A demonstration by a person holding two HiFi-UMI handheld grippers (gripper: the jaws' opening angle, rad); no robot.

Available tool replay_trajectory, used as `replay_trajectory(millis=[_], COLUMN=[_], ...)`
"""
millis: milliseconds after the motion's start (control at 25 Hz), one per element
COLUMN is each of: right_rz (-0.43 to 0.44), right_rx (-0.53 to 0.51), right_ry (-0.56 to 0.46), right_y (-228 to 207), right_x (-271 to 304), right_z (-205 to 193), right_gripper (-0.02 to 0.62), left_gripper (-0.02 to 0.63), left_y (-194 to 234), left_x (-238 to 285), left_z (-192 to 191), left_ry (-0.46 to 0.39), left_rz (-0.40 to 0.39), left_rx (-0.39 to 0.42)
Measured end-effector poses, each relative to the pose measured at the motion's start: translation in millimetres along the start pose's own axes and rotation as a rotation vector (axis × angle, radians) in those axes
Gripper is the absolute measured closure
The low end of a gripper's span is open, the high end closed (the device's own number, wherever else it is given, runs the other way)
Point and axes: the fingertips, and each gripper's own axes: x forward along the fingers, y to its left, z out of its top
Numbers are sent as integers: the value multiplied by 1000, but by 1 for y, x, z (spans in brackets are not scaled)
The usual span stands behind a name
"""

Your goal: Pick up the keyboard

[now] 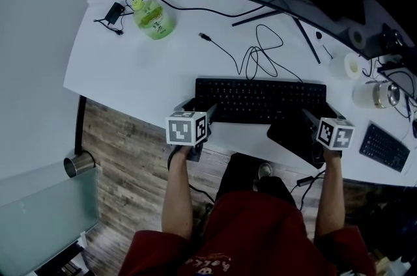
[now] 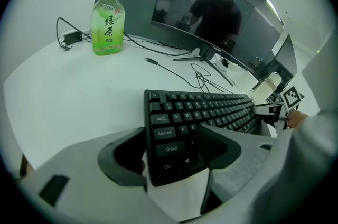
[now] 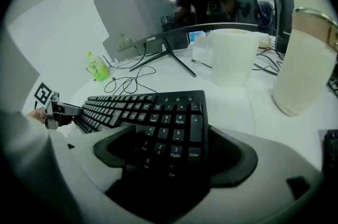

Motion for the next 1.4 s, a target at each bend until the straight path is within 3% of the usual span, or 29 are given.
replay_trajectory(millis=[360, 640, 1040, 1400], right_rz=[6, 20, 67, 103], right_rx=[-22, -63, -134, -219], right_ry=[-22, -111, -315, -586], right_y=[2, 19, 53, 93], right_x=[-1, -14, -61, -131], right_z=[1, 23, 81, 161], right_gripper=[190, 192, 192, 192], left_gripper=[299, 301, 301, 302], left_y=[2, 5, -3, -19], left_x=[-6, -35, -111, -203], left_z=[-2, 14, 59, 125], left_ry=[-23, -115, -329, -597], left_rz=[48, 89, 154, 221], left_rx=[11, 38, 94, 181])
